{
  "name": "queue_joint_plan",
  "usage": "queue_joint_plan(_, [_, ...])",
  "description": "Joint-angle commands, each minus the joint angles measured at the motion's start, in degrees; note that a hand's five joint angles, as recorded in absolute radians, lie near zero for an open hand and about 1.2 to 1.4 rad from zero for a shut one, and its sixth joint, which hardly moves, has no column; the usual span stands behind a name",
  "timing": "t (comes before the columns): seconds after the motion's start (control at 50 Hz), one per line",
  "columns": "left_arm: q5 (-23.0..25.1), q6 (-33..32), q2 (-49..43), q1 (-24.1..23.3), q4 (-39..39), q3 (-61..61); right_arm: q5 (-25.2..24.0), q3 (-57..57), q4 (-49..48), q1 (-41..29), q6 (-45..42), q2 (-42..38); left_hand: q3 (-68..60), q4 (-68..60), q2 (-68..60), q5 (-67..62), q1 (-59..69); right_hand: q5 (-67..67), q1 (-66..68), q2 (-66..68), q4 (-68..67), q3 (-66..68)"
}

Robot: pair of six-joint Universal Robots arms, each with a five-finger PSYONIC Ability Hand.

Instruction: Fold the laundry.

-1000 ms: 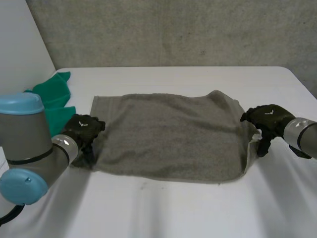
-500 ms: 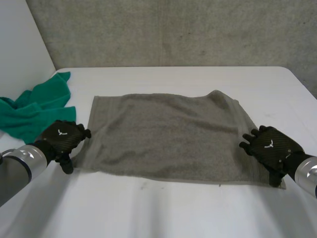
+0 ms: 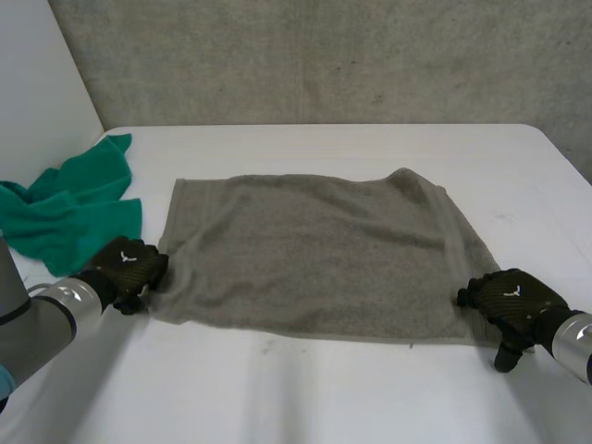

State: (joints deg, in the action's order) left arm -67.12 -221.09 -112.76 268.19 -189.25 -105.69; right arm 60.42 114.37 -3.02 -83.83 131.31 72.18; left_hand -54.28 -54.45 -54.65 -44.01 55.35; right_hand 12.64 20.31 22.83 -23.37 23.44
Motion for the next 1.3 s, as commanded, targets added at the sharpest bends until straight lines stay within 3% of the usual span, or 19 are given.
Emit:
queue_joint_plan(0.02, [-0.3, 0.7, -0.2, -0.1, 0.1, 0.9, 0.0, -0.1, -2.4, -0.2, 0.5, -0.6, -18.5, -18.3, -18.1, -18.8, 17.4, 9.3, 11.6, 9.1, -8.6, 8.5])
queue_joint_plan(0.78, [-0.5, 1.1, 3.4, 0.0, 0.7, 0.3, 0.6, -5.3, -7.1, -0.5, 4.9, -4.6, -18.2, -18.0, -17.8, -18.4, 17.1, 29.7, 32.0, 29.5, -28.9, 28.9])
queue_joint_plan(0.94, [-0.5, 1.8, 3.5, 0.0, 0.9, 0.2, 0.7, -6.4, -8.0, -0.8, 5.0, -6.0, -18.3, -18.2, -18.0, -18.6, 17.3, 43.1, 45.4, 42.9, -42.4, 42.3])
queue_joint_plan(1.0, [-0.5, 2.9, 3.8, 0.0, 1.5, 0.3, 0.9, -7.4, -8.0, -1.2, 5.1, -6.8, -18.8, -18.7, -18.5, -19.1, 17.8, 57.3, 59.7, 57.1, -56.6, 56.5])
queue_joint_plan(1.08, [-0.6, 4.0, 4.3, 0.0, 2.8, 0.4, 2.0, -9.1, -7.2, -1.3, 5.1, -6.8, -25.7, -25.5, -25.3, -26.0, 24.7, 57.4, 59.7, 57.2, -56.6, 56.6])
queue_joint_plan(1.18, [-1.4, 3.9, 7.0, 0.1, 7.1, 0.0, 3.0, -11.7, -1.2, -1.4, 4.5, -5.7, -25.7, -25.5, -25.3, -26.0, 24.7, 57.4, 59.7, 57.2, -56.6, 56.6])
queue_joint_plan(1.3, [-4.2, 3.0, 11.4, 0.2, 15.7, -1.9, 2.6, -18.5, 20.7, -1.0, 3.2, -1.7, -25.7, -25.5, -25.3, -26.0, 24.7, 57.4, 59.7, 57.2, -56.6, 56.6])
